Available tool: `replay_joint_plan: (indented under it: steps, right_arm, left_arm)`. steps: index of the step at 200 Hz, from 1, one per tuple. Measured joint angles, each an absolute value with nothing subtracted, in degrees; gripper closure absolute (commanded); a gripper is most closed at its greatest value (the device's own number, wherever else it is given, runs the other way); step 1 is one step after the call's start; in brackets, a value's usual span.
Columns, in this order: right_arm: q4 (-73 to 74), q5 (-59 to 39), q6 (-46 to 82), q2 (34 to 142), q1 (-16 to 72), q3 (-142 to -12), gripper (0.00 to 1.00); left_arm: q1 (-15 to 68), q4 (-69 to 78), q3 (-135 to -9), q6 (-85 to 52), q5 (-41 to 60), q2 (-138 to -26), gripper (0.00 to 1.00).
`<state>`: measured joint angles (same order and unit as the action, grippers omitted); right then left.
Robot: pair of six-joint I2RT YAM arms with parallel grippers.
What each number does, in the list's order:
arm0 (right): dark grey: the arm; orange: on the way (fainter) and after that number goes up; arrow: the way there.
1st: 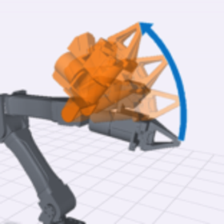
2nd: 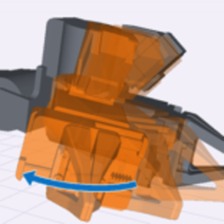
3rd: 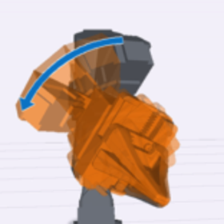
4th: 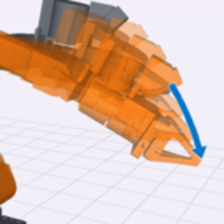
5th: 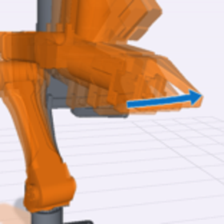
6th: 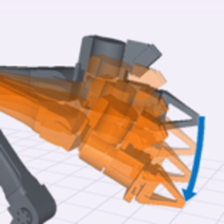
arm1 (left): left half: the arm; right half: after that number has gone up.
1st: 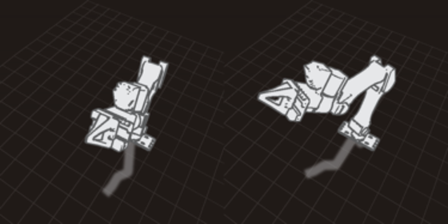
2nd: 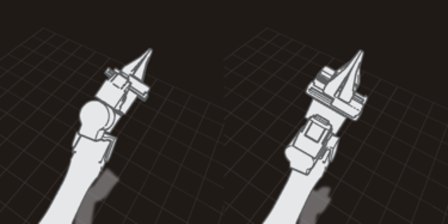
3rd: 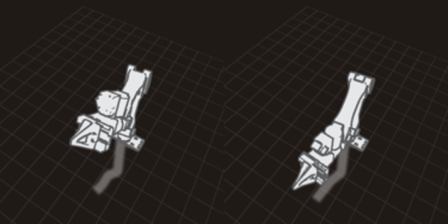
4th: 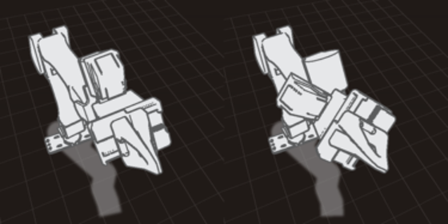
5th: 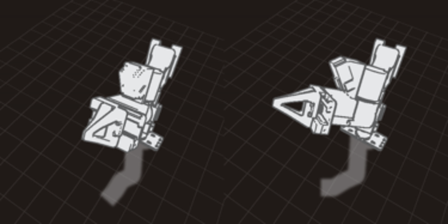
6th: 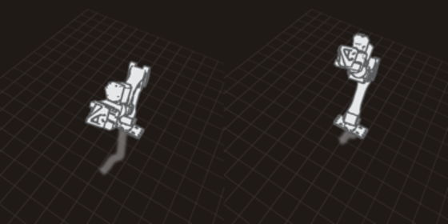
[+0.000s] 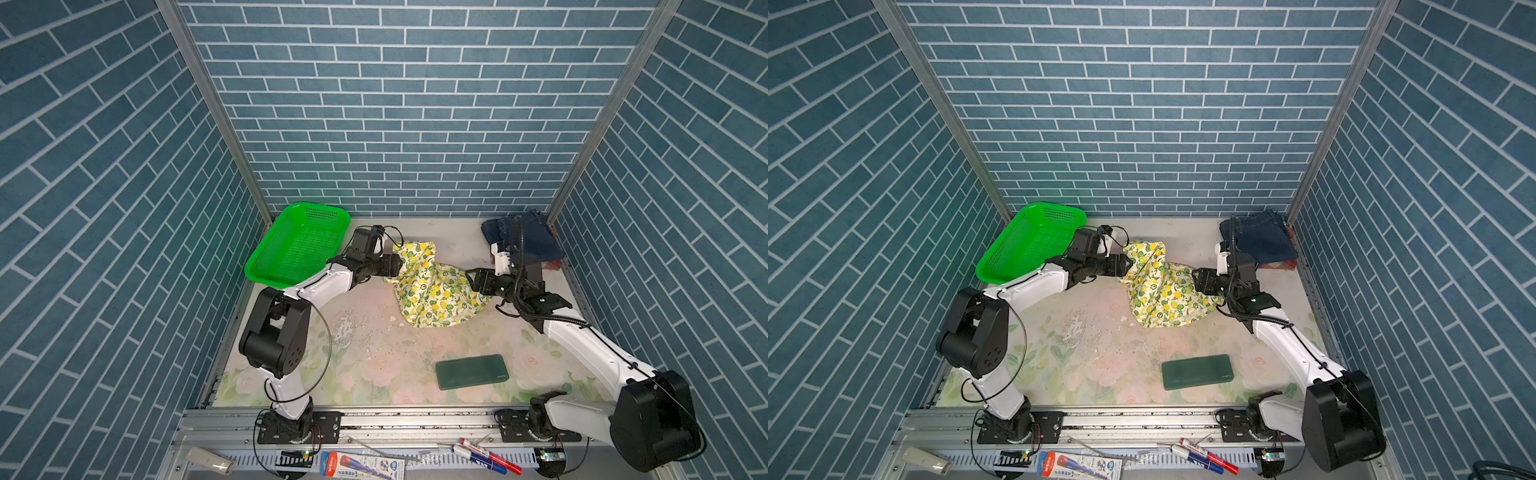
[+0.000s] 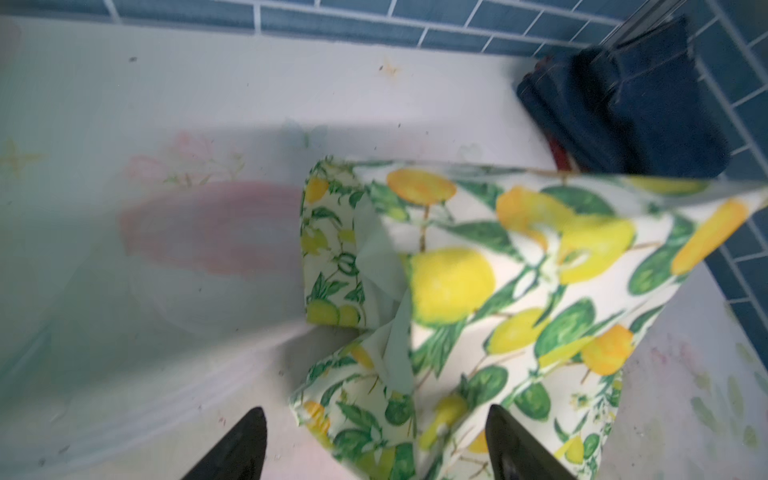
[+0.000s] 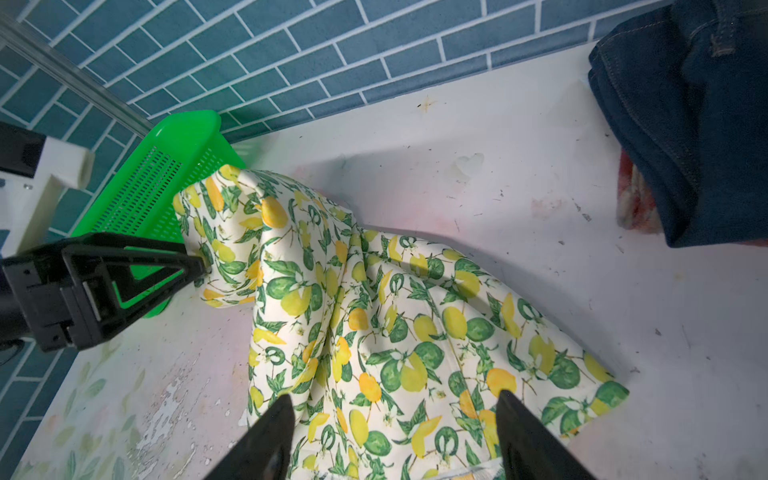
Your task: Fold and stack the skirts
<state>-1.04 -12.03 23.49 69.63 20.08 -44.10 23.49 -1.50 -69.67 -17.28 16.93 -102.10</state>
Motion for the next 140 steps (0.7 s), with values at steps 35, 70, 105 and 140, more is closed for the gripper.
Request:
replay_joint_plan:
  steps: [35,70,105,140]
  right_arm:
    - [1.2,-13.1,23.5,71.4,21.9,-42.6,0.25]
    - [2.8,-12.4,22.0,73.7,26.0,-42.1,0.25]
    - [5.5,-10.9,20.7,74.4,29.4,-41.6,0.25]
    - [9.6,-8.3,20.6,75.4,31.8,-41.2,0.24]
  left_arm:
    - [23.0,6.6,-74.7,-18.9,22.8,-107.9,1.00]
    - [23.1,10.4,-79.4,-20.0,25.6,-110.9,1.00]
    - [23.7,7.4,-82.6,-18.7,24.2,-106.3,1.00]
    - [26.3,2.9,-87.2,-15.5,21.2,-98.7,1.00]
